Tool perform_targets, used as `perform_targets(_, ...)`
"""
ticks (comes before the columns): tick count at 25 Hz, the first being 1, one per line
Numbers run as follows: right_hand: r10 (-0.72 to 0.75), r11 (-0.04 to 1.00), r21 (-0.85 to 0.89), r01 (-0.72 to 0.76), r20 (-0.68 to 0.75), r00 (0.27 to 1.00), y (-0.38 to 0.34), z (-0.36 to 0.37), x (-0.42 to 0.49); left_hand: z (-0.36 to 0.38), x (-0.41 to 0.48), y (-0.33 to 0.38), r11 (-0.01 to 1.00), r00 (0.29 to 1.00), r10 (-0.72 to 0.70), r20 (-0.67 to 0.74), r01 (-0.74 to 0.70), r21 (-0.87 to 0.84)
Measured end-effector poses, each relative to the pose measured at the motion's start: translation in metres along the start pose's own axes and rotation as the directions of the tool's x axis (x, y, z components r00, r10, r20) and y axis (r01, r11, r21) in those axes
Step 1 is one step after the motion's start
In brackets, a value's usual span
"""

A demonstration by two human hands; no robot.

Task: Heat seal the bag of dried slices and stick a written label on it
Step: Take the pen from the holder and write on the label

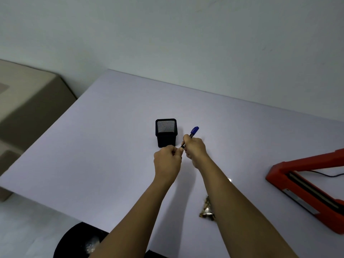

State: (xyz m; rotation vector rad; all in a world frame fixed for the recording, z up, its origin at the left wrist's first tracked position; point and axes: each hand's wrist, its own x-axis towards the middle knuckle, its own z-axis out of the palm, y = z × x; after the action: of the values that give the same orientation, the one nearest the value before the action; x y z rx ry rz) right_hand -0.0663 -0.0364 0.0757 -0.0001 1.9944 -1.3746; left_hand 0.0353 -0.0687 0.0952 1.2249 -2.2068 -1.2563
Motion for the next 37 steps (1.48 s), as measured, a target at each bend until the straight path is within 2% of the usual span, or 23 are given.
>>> perform_targets(4,0.015,1.0,0.002,-0.015,0.002,1.0,0.005,0.004,0.006,-0.001,0.004,0.001,0.983,0.991,-0.113,0.072,0.122,-0.138)
perform_targets(6,0.043,0.999,0.018,-0.041,-0.125,0.991,0.005,-0.014,0.015,-0.006,0.001,-0.005,0.966,0.984,-0.155,0.094,0.17,-0.193)
perform_targets(8,0.08,0.995,0.07,-0.065,-0.226,0.971,0.003,-0.041,0.028,-0.017,-0.006,-0.02,0.971,0.985,-0.157,0.069,0.166,-0.171)
perform_targets(10,0.037,0.996,0.085,-0.021,-0.196,0.98,-0.002,-0.058,0.033,-0.026,-0.011,-0.048,0.989,0.99,-0.133,0.049,0.136,-0.065)
perform_targets(12,-0.023,0.994,0.101,0.036,-0.124,0.992,0.0,-0.053,0.03,-0.027,-0.007,-0.079,0.984,0.992,-0.101,0.082,0.087,0.157)
perform_targets(14,-0.061,0.99,0.118,0.07,-0.083,0.995,0.011,-0.037,0.023,-0.025,-0.001,-0.101,0.931,0.992,-0.076,0.105,0.033,0.364)
perform_targets(16,-0.073,0.979,0.186,0.086,-0.076,0.994,0.025,-0.024,0.017,-0.026,0.004,-0.116,0.88,0.994,-0.079,0.081,0.031,0.475)
perform_targets(21,-0.078,0.944,0.312,0.11,-0.113,0.991,0.042,-0.011,0.012,-0.027,0.012,-0.133,0.83,0.983,-0.131,0.126,0.039,0.556)
perform_targets(25,-0.075,0.917,0.381,0.12,-0.129,0.989,0.046,-0.01,0.011,-0.027,0.008,-0.134,0.873,0.989,-0.123,0.086,0.067,0.483)
perform_targets(27,-0.066,0.903,0.414,0.115,-0.132,0.989,0.049,-0.011,0.011,-0.029,0.007,-0.126,0.903,1.0,-0.025,-0.001,0.023,0.429)
perform_targets(28,-0.067,0.899,0.422,0.119,-0.136,0.988,0.05,-0.011,0.011,-0.027,0.008,-0.121,0.911,0.997,0.076,-0.011,-0.065,0.408)
perform_targets(30,-0.09,0.891,0.433,0.14,-0.134,0.987,0.054,-0.011,0.01,-0.018,0.01,-0.11,0.877,0.964,0.263,0.048,-0.259,0.404)
perform_targets(31,-0.112,0.882,0.446,0.155,-0.123,0.986,0.057,-0.011,0.009,-0.012,0.014,-0.106,0.858,0.946,0.307,0.103,-0.322,0.4)
perform_targets(34,-0.177,0.867,0.455,0.202,-0.098,0.979,0.066,-0.01,0.007,0.007,0.032,-0.102,0.86,0.934,0.296,0.198,-0.351,0.371)
perform_targets(37,-0.199,0.896,0.38,0.23,-0.121,0.973,0.075,-0.005,0.011,0.021,0.047,-0.114,0.836,0.921,0.299,0.251,-0.38,0.397)
